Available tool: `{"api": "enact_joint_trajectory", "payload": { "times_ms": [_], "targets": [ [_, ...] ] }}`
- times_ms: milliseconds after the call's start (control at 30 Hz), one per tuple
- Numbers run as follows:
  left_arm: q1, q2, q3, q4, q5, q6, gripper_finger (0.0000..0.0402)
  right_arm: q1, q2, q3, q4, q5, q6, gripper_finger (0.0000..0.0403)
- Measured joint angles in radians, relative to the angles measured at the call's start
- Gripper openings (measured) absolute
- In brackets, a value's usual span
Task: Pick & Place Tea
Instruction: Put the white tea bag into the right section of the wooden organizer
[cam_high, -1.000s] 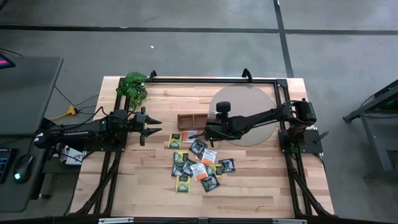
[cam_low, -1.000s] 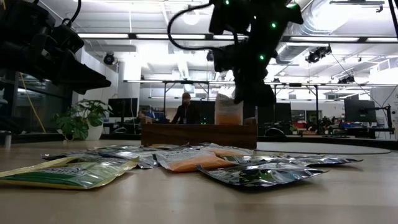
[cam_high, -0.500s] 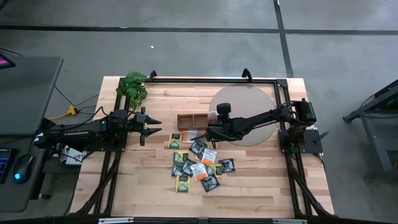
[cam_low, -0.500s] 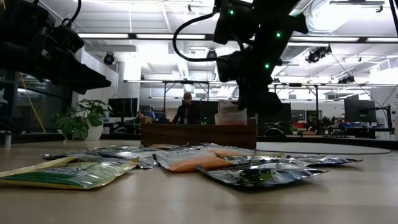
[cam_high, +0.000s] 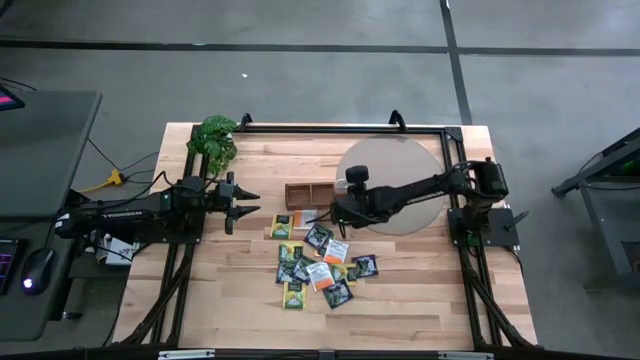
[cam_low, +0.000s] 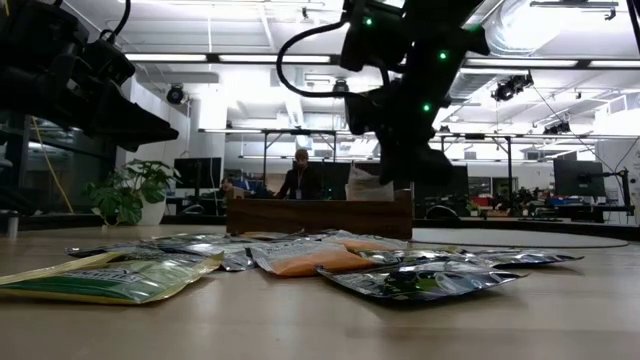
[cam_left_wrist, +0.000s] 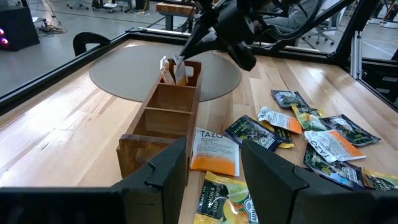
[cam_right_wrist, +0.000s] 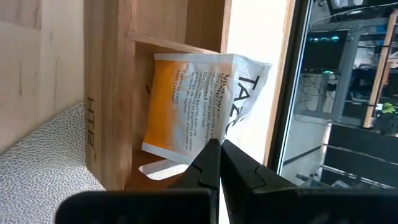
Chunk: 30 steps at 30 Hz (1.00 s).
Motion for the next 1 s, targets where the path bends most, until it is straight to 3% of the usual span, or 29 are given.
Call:
{"api": "enact_joint_trajectory", "payload": {
  "times_ms": [300, 733, 1000],
  "targets": [
    [0.000, 0.000, 0.000, 0.000, 0.000, 0.000, 0.0150, -0.010, 0.000, 0.000, 0.000, -0.051, -0.001, 0.0011],
    [0.000, 0.000, 0.000, 0.000, 0.000, 0.000, 0.0150, -0.010, 0.000, 0.000, 0.000, -0.037, -0.001, 0.0113],
    [0.000, 0.000, 0.000, 0.000, 0.000, 0.000, 0.0150, 0.004, -0.002, 0.000, -0.001, -0.008, 0.000, 0.0134]
  ]
}}
